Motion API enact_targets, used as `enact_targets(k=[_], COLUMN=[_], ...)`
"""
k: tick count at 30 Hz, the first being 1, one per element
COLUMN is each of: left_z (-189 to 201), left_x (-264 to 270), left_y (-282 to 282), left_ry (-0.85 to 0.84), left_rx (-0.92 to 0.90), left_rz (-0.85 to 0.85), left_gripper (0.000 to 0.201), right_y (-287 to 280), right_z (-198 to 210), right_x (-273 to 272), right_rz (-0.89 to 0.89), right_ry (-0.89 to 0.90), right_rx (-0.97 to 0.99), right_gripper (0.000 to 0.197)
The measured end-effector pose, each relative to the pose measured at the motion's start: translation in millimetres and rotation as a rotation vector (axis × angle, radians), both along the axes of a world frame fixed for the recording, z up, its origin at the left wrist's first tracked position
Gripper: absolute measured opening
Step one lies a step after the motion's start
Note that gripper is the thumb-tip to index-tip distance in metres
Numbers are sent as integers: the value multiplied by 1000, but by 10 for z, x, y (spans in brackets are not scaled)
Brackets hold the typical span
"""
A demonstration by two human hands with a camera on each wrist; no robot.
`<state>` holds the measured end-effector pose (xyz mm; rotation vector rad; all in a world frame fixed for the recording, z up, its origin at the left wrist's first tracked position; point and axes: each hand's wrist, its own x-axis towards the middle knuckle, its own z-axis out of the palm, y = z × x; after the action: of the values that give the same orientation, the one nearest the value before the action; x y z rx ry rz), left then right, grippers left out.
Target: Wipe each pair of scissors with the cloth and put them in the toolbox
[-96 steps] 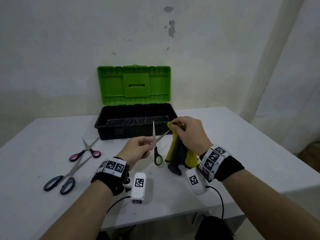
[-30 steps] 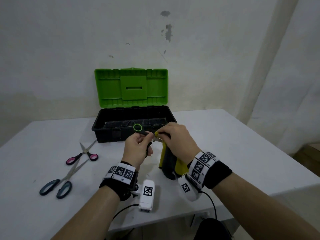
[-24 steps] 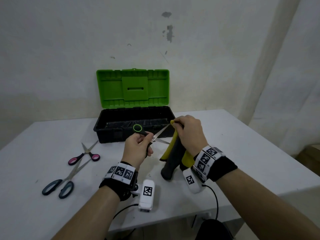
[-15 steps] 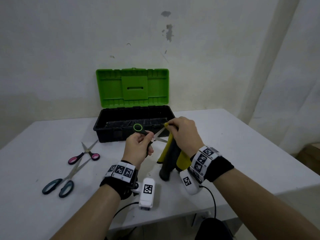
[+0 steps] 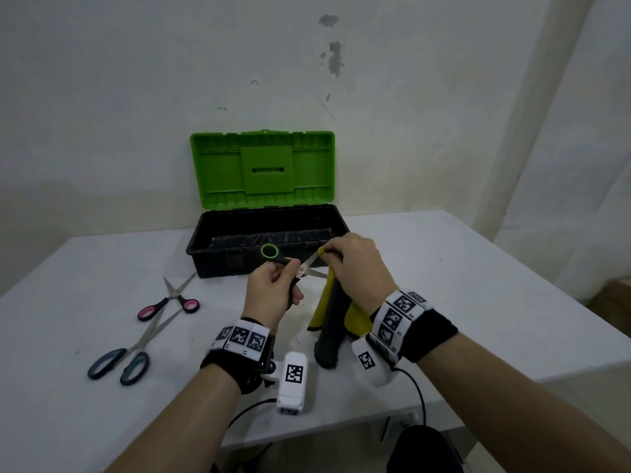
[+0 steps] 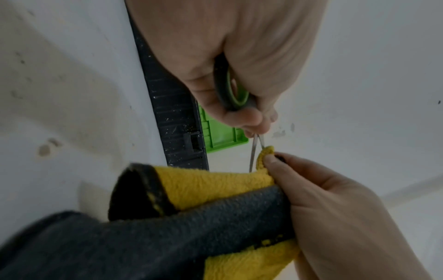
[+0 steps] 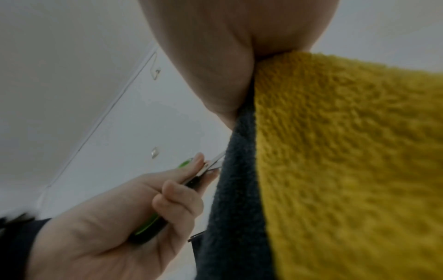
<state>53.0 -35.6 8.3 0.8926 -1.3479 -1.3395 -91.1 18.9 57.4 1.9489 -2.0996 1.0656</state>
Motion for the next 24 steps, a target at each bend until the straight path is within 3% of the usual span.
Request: enact_targets(k=[5, 13, 18, 24], left_z=[92, 64, 88, 68], left_x=[-16, -23, -34, -23], left_y=[-8, 5, 42, 21], left_ry=[126, 63, 25, 24], left_rx=[86, 11, -22, -18], left_rz=[8, 13, -21, -10], left_gripper=[39, 36, 35, 36], right_y=[44, 82, 37, 99], right_z=[21, -27, 24, 8], right_x=[203, 301, 296, 287], right_rz=[114, 199, 169, 206], right_ry=[53, 206, 203, 263], right_rx=[8, 188, 129, 215], right_gripper=[20, 26, 26, 25])
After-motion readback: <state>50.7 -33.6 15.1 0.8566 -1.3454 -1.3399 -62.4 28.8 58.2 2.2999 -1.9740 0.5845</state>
